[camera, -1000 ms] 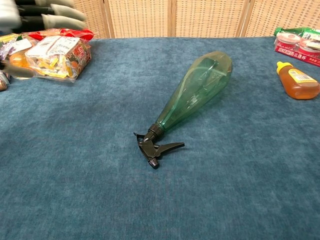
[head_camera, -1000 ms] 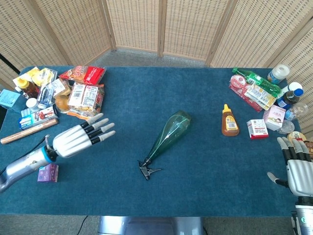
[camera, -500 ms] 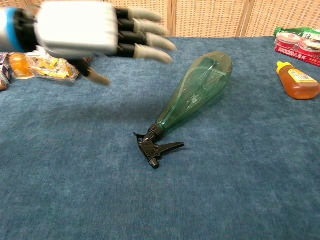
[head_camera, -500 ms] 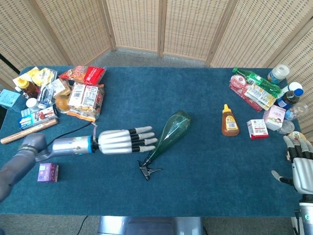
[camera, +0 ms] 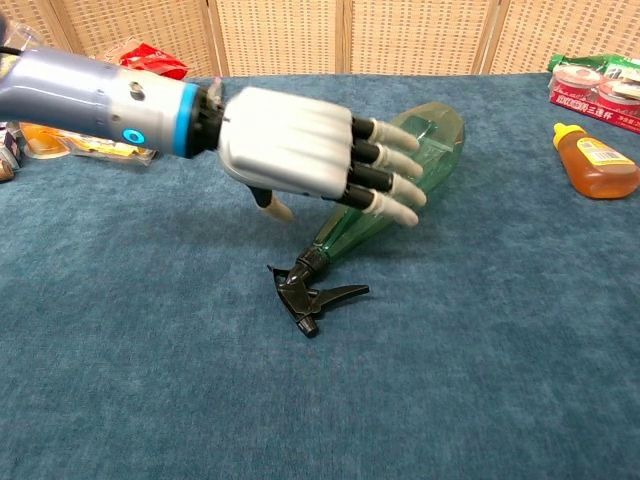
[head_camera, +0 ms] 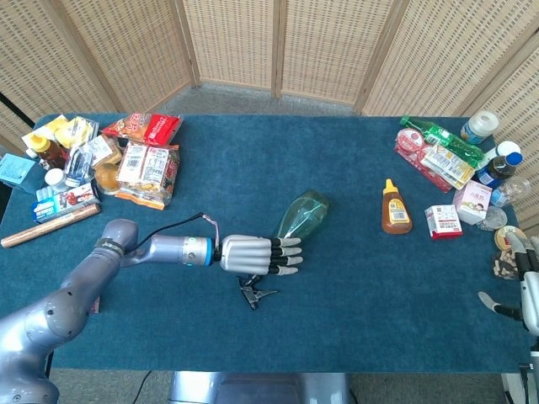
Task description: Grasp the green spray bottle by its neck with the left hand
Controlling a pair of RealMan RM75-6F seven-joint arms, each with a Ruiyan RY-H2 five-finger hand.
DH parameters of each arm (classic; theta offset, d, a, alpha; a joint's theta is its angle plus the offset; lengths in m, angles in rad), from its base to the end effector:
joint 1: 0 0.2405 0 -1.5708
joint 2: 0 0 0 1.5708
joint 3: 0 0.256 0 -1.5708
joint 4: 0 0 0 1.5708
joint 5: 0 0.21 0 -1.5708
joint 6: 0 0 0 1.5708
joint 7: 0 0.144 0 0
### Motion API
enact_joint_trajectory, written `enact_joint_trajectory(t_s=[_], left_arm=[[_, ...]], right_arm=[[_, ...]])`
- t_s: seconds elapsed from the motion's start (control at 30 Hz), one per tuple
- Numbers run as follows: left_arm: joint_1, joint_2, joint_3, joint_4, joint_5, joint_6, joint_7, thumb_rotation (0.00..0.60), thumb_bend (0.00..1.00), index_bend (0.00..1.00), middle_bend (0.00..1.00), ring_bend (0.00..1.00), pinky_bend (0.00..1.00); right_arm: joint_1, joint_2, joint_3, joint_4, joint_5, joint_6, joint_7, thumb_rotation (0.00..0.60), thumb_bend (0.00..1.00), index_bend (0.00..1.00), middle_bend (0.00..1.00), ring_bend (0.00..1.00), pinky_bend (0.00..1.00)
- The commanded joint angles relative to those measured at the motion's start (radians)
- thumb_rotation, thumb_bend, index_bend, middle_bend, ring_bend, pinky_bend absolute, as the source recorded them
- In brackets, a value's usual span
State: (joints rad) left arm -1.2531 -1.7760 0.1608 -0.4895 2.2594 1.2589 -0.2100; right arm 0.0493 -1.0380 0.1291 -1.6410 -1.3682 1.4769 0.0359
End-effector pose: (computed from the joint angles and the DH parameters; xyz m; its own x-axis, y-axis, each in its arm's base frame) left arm -0.0516 0.3906 -0.0554 0.6375 -0.5769 0.5107 -0.4287 -0.8164 -0.3870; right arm -0.3272 -0.1846 0.2006 0.3944 0.0630 0.9168 -0.9125 0.1445 0.3827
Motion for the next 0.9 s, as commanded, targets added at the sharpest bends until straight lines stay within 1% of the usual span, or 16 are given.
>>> enact_joint_trajectory(t_s=[0.03, 0.17, 0.27, 0.3, 0.33, 0.37, 0.4, 0.43, 0.47, 0.5, 0.53, 0.7, 0.83, 0.9], left_arm=[[-0.026, -0.025, 0.029, 0.024, -0.013, -0.038, -0.002, 0.600, 0.00, 0.00, 0.00, 0.00, 0.00], [-0.044, -0.060, 0.051, 0.050, -0.035, -0.076, 0.006, 0.600, 0.00, 0.00, 0.00, 0.00, 0.00], [-0.057, -0.079, 0.069, 0.069, -0.042, -0.077, 0.005, 0.600, 0.00, 0.00, 0.00, 0.00, 0.00], [-0.058, -0.084, 0.070, 0.072, -0.048, -0.069, 0.004, 0.600, 0.00, 0.03, 0.03, 0.02, 0.04], [-0.057, -0.088, 0.071, 0.074, -0.054, -0.057, 0.000, 0.600, 0.00, 0.13, 0.15, 0.13, 0.15], [-0.055, -0.093, 0.073, 0.078, -0.062, -0.039, -0.006, 0.600, 0.00, 0.26, 0.31, 0.28, 0.29], [-0.055, -0.095, 0.078, 0.083, -0.063, -0.030, -0.007, 0.600, 0.00, 0.48, 0.55, 0.51, 0.49], [-0.056, -0.096, 0.087, 0.090, -0.062, -0.018, -0.005, 0.600, 0.00, 0.66, 0.74, 0.70, 0.65], [-0.056, -0.096, 0.092, 0.094, -0.063, -0.012, -0.002, 0.600, 0.00, 0.77, 0.85, 0.81, 0.74], [-0.056, -0.096, 0.097, 0.097, -0.064, -0.005, 0.002, 0.600, 0.00, 0.84, 0.92, 0.87, 0.80], [-0.055, -0.096, 0.101, 0.098, -0.067, 0.001, 0.005, 0.600, 0.00, 0.87, 0.95, 0.91, 0.83], [-0.051, -0.077, 0.119, 0.081, -0.083, 0.024, 0.026, 0.600, 0.00, 0.89, 0.99, 0.95, 0.89], [-0.049, -0.031, 0.112, 0.039, -0.107, 0.063, 0.057, 0.600, 0.00, 0.89, 1.00, 0.96, 0.90], [-0.053, 0.011, 0.104, 0.003, -0.118, 0.086, 0.082, 0.600, 0.00, 0.89, 1.00, 0.96, 0.90]], right_arm=[[-0.007, 0.010, 0.003, -0.003, 0.001, 0.009, 0.016, 0.600, 0.00, 0.00, 0.00, 0.00, 0.00], [-0.013, 0.019, 0.005, -0.007, 0.000, 0.017, 0.030, 0.600, 0.00, 0.00, 0.00, 0.00, 0.00], [-0.015, 0.022, 0.005, -0.010, -0.002, 0.018, 0.036, 0.600, 0.00, 0.00, 0.00, 0.00, 0.00], [-0.015, 0.023, 0.005, -0.010, -0.003, 0.019, 0.038, 0.600, 0.00, 0.00, 0.00, 0.00, 0.00], [-0.015, 0.023, 0.005, -0.011, -0.004, 0.019, 0.039, 0.600, 0.00, 0.00, 0.00, 0.00, 0.00], [-0.016, 0.024, 0.005, -0.012, -0.005, 0.019, 0.040, 0.600, 0.00, 0.00, 0.00, 0.00, 0.00], [-0.015, 0.024, 0.005, -0.012, -0.006, 0.018, 0.041, 0.600, 0.00, 0.00, 0.00, 0.00, 0.00], [-0.015, 0.025, 0.004, -0.012, -0.006, 0.017, 0.041, 0.600, 0.00, 0.00, 0.00, 0.00, 0.00], [-0.015, 0.025, 0.004, -0.012, -0.007, 0.017, 0.041, 0.600, 0.00, 0.00, 0.00, 0.00, 0.00], [-0.015, 0.025, 0.004, -0.012, -0.008, 0.016, 0.041, 0.600, 0.00, 0.00, 0.00, 0.00, 0.00], [-0.015, 0.025, 0.003, -0.013, -0.009, 0.016, 0.042, 0.600, 0.00, 0.00, 0.00, 0.00, 0.00], [-0.013, 0.025, 0.001, -0.019, -0.014, 0.014, 0.037, 0.600, 0.00, 0.00, 0.00, 0.00, 0.00], [-0.012, 0.025, 0.001, -0.023, -0.017, 0.016, 0.030, 0.600, 0.00, 0.00, 0.00, 0.00, 0.00], [-0.012, 0.024, 0.000, -0.023, -0.019, 0.017, 0.028, 0.600, 0.00, 0.00, 0.00, 0.00, 0.00]])
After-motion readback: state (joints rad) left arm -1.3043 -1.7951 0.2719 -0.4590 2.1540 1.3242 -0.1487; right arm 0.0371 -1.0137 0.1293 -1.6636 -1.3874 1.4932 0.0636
